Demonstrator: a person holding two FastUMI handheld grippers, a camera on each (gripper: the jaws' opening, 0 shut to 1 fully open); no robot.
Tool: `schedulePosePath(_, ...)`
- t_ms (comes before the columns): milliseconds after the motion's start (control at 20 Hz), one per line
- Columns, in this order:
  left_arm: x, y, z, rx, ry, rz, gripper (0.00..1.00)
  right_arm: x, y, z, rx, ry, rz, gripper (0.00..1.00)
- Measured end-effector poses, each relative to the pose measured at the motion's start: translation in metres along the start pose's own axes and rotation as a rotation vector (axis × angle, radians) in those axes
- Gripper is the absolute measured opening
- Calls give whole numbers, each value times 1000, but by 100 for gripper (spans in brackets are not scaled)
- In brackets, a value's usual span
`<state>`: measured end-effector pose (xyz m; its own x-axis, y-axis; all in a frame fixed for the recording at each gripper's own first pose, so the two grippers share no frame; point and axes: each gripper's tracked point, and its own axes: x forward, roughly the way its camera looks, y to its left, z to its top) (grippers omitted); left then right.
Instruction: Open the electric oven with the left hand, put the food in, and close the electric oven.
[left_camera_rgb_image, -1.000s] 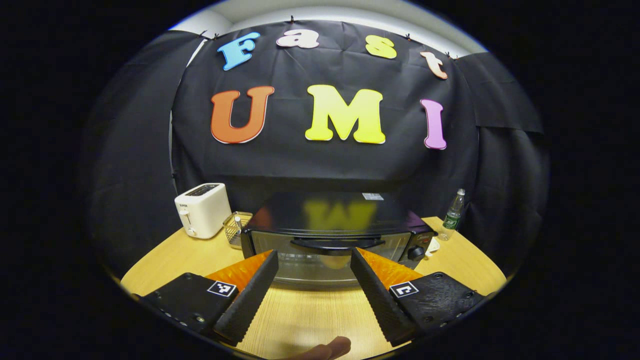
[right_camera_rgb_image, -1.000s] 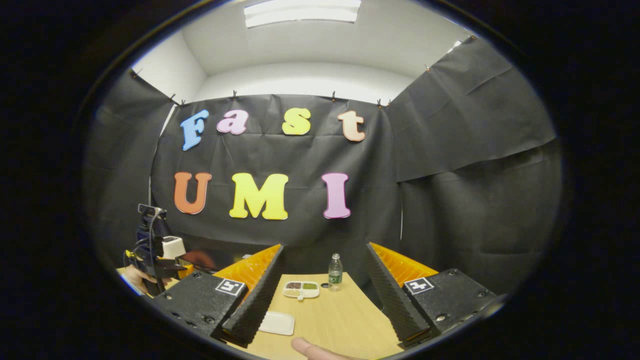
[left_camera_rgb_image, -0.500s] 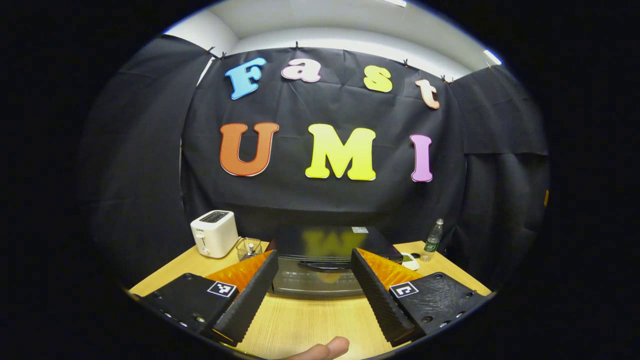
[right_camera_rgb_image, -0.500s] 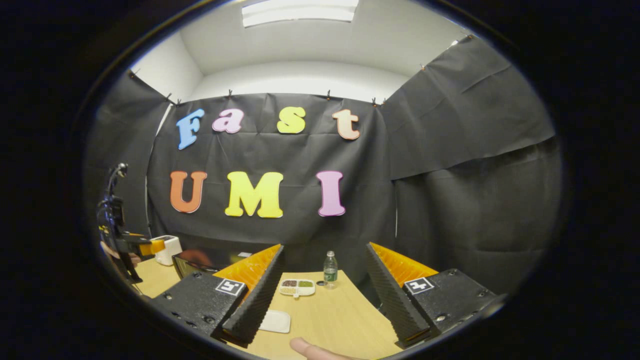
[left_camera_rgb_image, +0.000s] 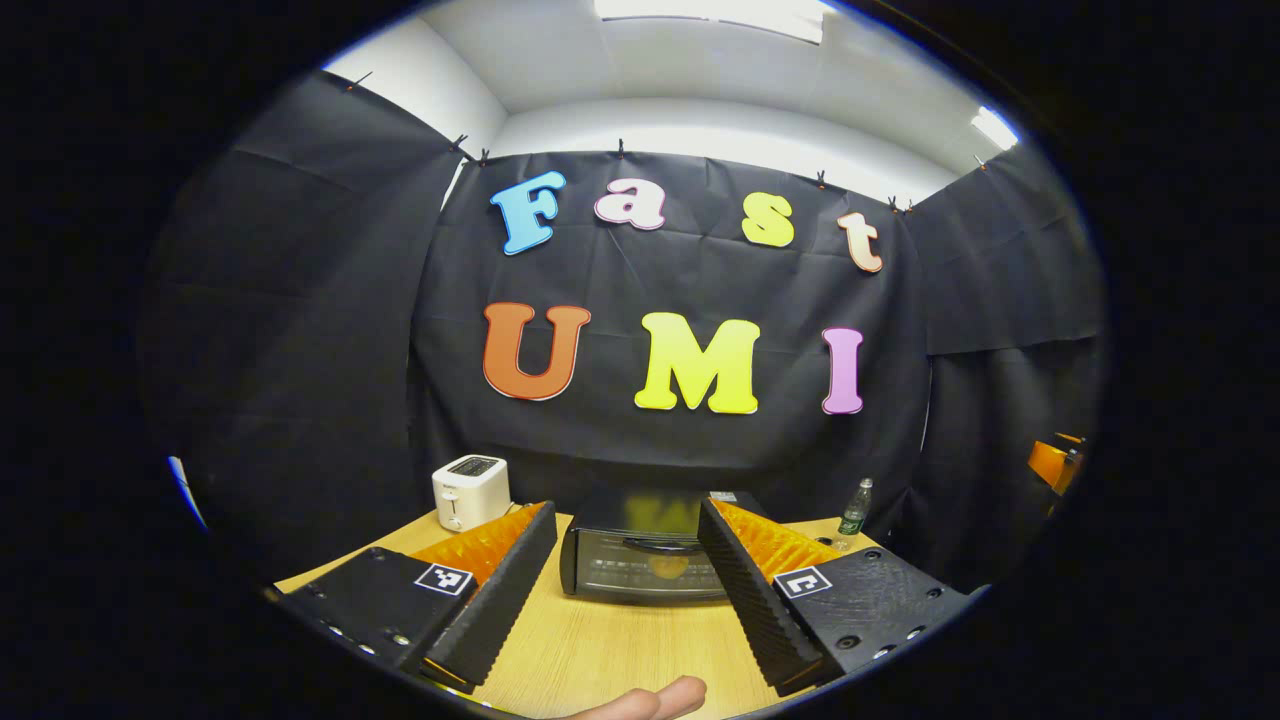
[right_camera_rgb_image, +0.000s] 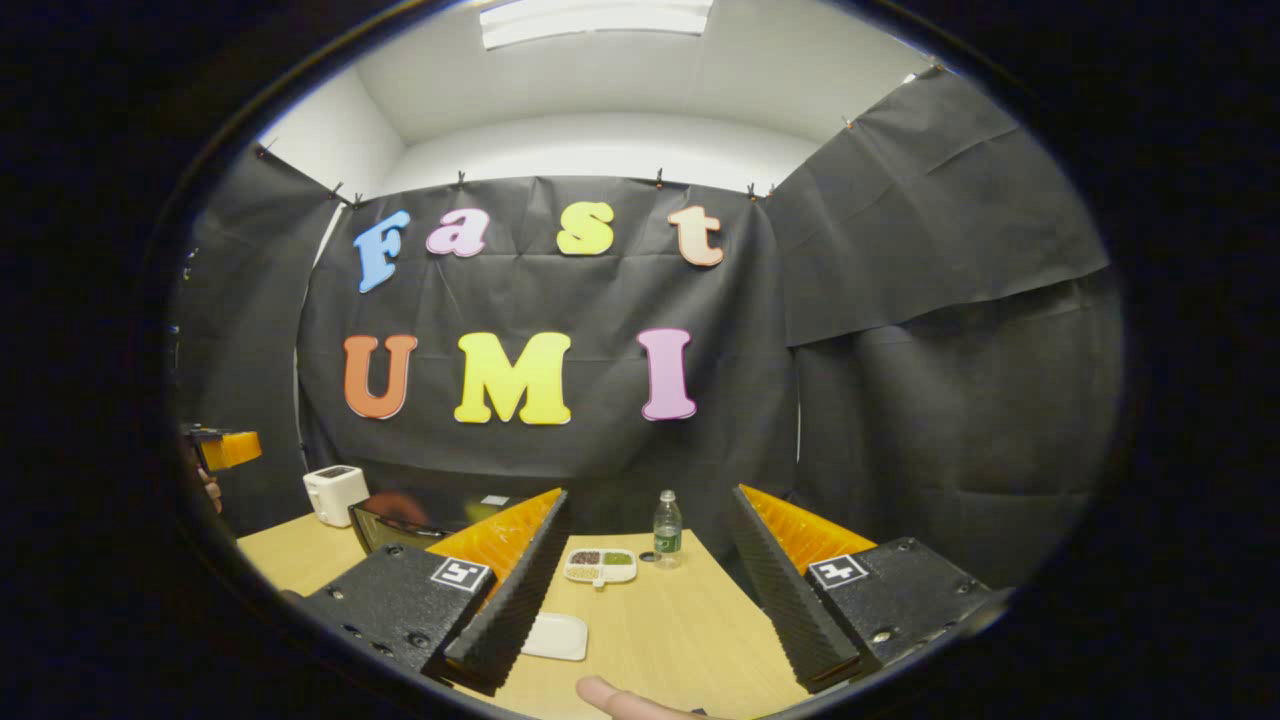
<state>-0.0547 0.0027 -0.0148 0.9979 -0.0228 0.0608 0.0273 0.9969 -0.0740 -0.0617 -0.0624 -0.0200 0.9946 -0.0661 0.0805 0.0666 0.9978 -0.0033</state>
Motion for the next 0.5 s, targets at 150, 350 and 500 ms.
schedulePosePath(150,-11,3,-3,35,-8,33,94,5,2,-9,-4,49,-2,95)
schedulePosePath(350,-20,-7,-8,36,3,26,93,11,2,-18,-9,81,-9,95)
schedulePosePath(500,-22,-13,-10,53,15,13,94,9,1,-20,-13,83,-8,95)
